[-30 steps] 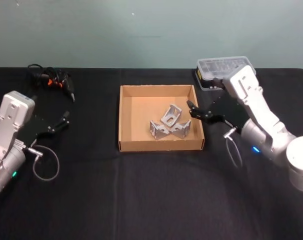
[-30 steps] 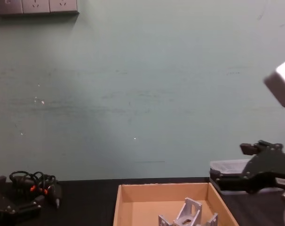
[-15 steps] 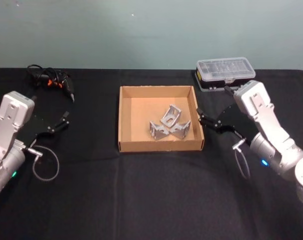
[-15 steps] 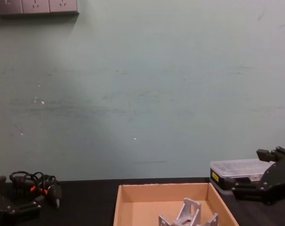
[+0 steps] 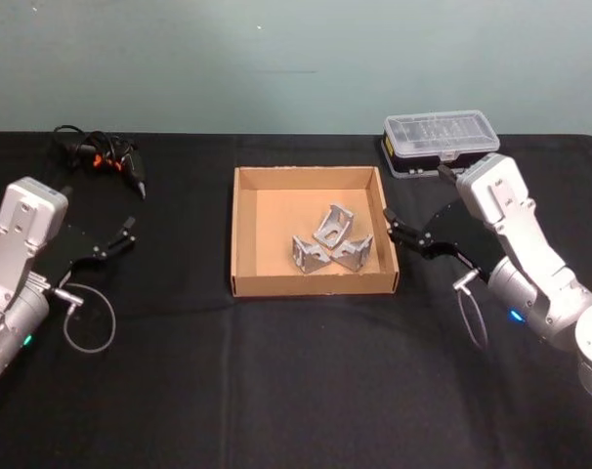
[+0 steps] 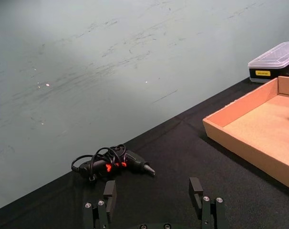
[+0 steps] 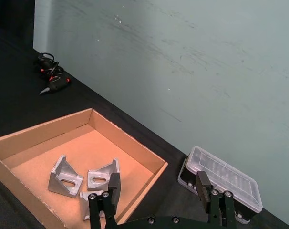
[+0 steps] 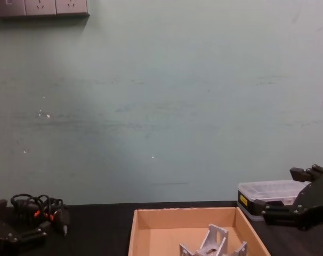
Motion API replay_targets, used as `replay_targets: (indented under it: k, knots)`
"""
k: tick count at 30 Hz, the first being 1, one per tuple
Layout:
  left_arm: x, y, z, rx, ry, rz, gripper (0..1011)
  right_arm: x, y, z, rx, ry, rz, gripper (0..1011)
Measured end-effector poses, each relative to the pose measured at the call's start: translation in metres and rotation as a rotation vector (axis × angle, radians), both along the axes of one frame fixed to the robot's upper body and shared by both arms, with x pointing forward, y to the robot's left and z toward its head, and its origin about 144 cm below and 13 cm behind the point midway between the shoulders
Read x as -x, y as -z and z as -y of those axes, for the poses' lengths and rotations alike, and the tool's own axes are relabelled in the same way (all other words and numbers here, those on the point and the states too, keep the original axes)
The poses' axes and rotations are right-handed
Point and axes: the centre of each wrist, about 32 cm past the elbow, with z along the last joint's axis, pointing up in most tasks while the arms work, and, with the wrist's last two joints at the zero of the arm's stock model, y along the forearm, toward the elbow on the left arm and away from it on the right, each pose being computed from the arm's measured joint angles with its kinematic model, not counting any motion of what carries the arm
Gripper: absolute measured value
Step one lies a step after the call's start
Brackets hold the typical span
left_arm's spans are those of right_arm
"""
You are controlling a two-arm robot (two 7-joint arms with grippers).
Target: Use one hand to pick up the angle iron from the table and place it into the box.
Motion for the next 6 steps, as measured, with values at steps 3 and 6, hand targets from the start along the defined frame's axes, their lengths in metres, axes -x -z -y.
replay_targets:
  k: [3, 6]
  knots:
    - [0.0, 0.0, 0.0, 0.0, 0.0, 0.0, 1000, -0.0001, 0.0, -0.0001, 0.0, 0.0, -0.001, 1003]
    - [0.0, 0.0, 0.0, 0.0, 0.0, 0.0, 1000, -0.0002, 0.0, -0.0001, 0.0, 0.0, -0.002, 1003]
